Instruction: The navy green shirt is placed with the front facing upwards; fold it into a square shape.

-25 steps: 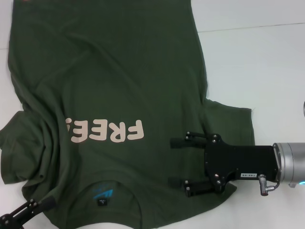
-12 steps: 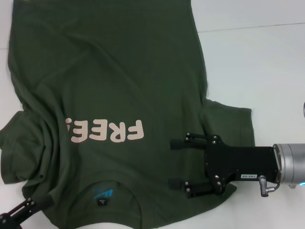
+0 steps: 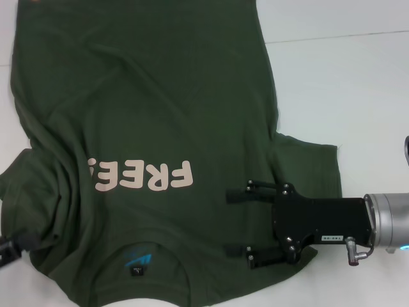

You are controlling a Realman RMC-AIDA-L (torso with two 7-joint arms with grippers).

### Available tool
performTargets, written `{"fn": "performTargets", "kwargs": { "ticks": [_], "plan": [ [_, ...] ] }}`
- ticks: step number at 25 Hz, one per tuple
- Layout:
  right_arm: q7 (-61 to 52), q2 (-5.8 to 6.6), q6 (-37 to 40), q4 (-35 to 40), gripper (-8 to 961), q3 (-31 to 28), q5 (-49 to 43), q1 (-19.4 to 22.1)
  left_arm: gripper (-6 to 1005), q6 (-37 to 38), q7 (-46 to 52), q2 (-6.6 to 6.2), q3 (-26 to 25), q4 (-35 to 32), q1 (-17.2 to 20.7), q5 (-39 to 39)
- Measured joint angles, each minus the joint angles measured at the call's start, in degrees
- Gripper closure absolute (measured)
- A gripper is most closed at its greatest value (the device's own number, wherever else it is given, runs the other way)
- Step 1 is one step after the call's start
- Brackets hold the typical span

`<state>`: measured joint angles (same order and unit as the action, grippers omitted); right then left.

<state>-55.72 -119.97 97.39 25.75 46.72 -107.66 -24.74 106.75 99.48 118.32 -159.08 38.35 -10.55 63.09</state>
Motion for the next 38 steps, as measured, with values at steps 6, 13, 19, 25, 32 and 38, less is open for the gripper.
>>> {"fn": "performTargets", "kwargs": {
  "ticks": [6, 13, 19, 25, 32, 38],
  "plan": [
    [-0.1, 0.1, 0.1, 0.0, 25, 1.1, 0.0, 0.0, 151, -3.3, 23.1, -1.94, -0.1, 0.5, -4.0, -2.4],
    [-0.6, 0.32, 0.4, 0.4, 25, 1.4, 0.0, 0.0, 159, -7.7, 34.9, -2.86, -0.2, 3.0, -4.2, -6.0],
    [-0.6, 0.35, 0.6, 0.6, 25, 1.4, 0.0, 0.2, 158, -9.8, 39.4, -3.16, -0.2, 4.3, -4.3, -9.3],
    [-0.6, 0.36, 0.7, 0.6, 25, 1.3, 0.0, 0.4, 158, -12.6, 40.8, -3.12, 0.4, 5.0, -4.7, -10.3],
    [-0.6, 0.36, 0.8, 0.6, 25, 1.3, 0.0, 0.4, 159, -15.5, 42.9, -3.16, 0.2, 4.5, -5.9, -12.9],
    [-0.6, 0.36, 0.8, 0.7, 25, 1.3, 0.0, 0.4, 158, -17.1, 44.2, -3.25, 0.4, 4.3, -6.5, -13.0]
  ]
}}
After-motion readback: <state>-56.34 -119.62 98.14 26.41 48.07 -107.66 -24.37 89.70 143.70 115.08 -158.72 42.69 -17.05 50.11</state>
